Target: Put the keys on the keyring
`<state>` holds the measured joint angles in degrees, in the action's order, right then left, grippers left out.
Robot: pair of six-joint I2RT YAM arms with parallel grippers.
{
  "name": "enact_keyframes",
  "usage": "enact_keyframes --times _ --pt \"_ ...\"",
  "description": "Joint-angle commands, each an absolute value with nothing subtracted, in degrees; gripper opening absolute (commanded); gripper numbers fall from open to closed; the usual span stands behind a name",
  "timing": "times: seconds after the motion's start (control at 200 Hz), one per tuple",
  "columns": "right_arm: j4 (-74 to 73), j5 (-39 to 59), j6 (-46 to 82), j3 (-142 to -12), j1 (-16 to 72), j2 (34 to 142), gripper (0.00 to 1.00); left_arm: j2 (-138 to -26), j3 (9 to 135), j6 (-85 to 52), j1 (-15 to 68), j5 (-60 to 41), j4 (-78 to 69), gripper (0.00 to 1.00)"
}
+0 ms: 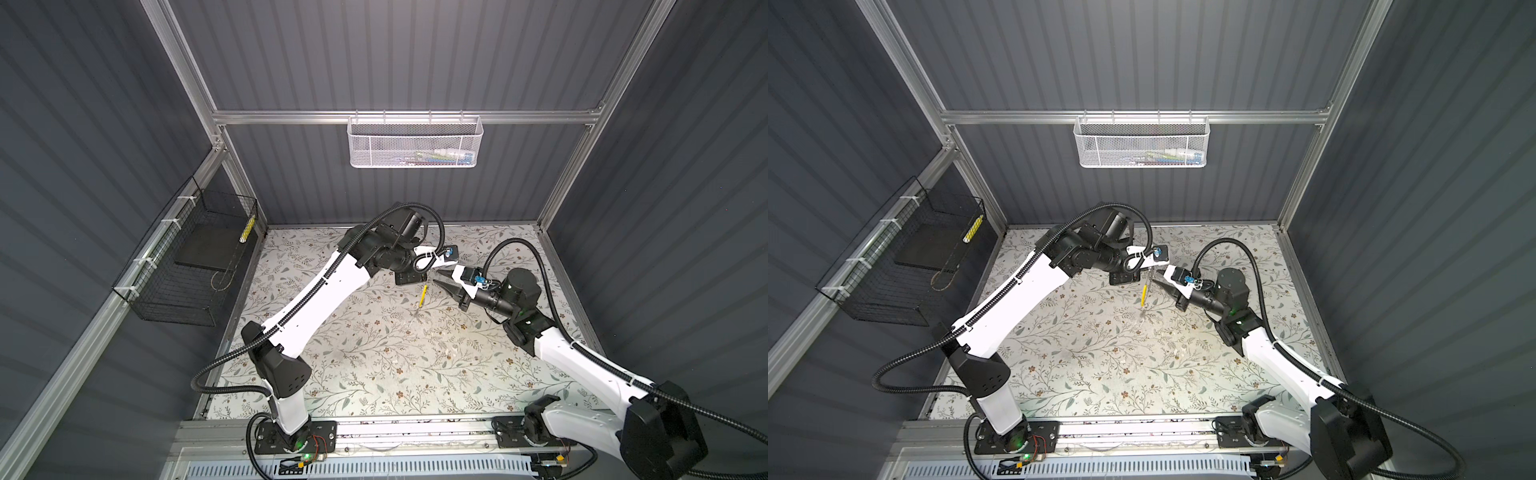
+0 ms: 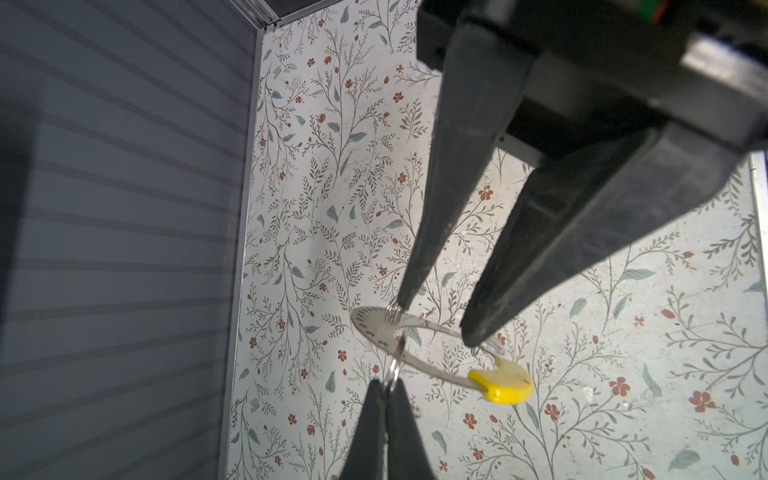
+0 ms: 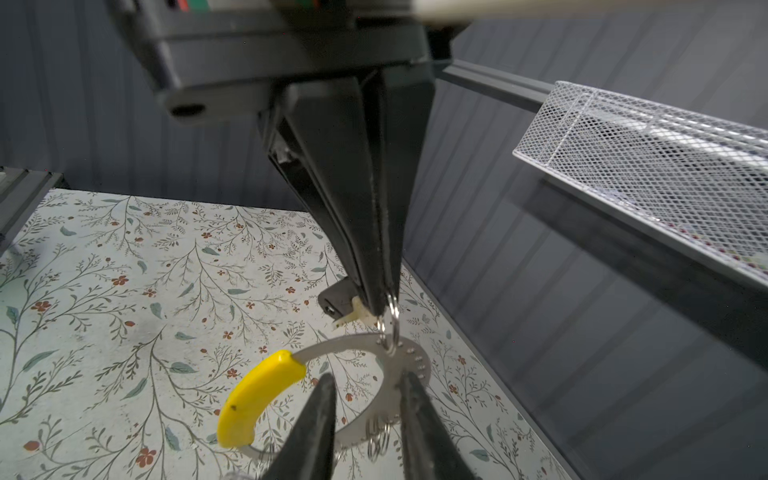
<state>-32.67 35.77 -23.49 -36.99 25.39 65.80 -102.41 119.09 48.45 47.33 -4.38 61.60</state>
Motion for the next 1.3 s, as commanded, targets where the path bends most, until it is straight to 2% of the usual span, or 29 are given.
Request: enact_keyframes --times 0.0,0.115,0.785,1.125,1.296 --pt "-39.80 33.21 -23.01 -35.02 26.29 66.40 0.29 -103.76 122.34 47.35 48.75 -0.89 65.71 0.00" --pt "-47.22 31.02 -21.31 -32.81 27.04 67.13 0.27 -104.70 123.82 46.98 49.97 1.19 67.05 0.00" --pt "-60.47 24.50 -20.08 -27.50 29.55 68.05 0.25 -106.35 127.15 46.76 54.62 10.99 69.87 0.00" --pt "-67.26 24.61 -15.26 -26.52 29.57 70.40 0.17 -106.65 127.67 47.47 56.16 13.02 69.70 0.00" --pt "-69.11 24.80 -14.11 -26.55 29.57 71.34 0.09 -106.70 127.97 47.67 56.73 13.45 69.52 0.00"
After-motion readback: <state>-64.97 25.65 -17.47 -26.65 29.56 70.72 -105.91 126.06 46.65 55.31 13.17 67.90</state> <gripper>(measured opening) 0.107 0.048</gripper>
